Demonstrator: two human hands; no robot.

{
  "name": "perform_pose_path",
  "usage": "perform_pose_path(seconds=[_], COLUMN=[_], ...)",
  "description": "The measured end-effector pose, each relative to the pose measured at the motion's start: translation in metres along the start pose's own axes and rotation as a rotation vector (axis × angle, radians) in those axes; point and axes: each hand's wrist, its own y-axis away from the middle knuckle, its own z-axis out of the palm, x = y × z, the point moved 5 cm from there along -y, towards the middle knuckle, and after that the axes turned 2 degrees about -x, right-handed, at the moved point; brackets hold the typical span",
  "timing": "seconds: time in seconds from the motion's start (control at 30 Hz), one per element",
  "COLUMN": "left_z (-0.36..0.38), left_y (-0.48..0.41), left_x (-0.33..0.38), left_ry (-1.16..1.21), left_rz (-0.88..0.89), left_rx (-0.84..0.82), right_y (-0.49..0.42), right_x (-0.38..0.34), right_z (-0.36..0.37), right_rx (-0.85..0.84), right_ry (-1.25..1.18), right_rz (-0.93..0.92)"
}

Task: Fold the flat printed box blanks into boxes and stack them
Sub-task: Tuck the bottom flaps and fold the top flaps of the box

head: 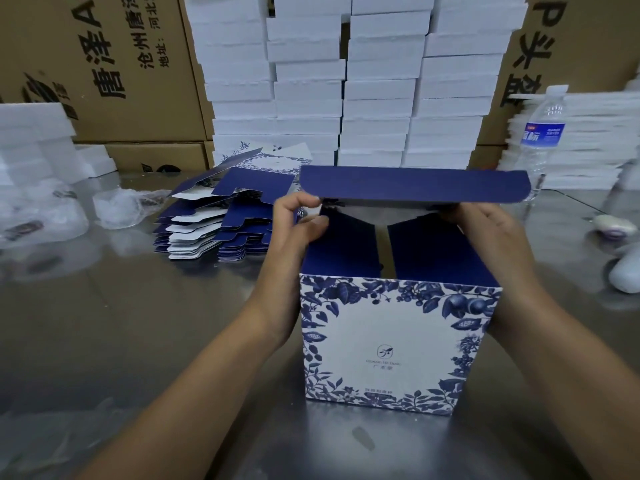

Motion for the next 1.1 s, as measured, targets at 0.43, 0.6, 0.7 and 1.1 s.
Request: perform_pose_path(seconds=[0.43,0.6,0.7,1.1], left_z=[0.005,0.002,0.002,0.004], left_y=[0.012,0.018,0.019,0.016], left_x=[-0.004,-0.001,-0.001,0.001], left_ry=[-0.124,-0.077,-0.014,0.012], left_rz=[0.015,-0.011,-0.032,-0.258], left_rx=[-0.101,-0.143,-0.158,-0.188], right_y=[-0.006,-0.006,-0.01,-0.031], right_x=[0.015,0.011,0.007,-0.014], right_z=[-0.003,-0.004,-0.004,0.026], right_rx=[0.044,-0.004,-0.073,-0.426], right_ry=[-0.172,-0.055,-0.004,0.456], right_rz=[0.186,0.137,0.123,0.269])
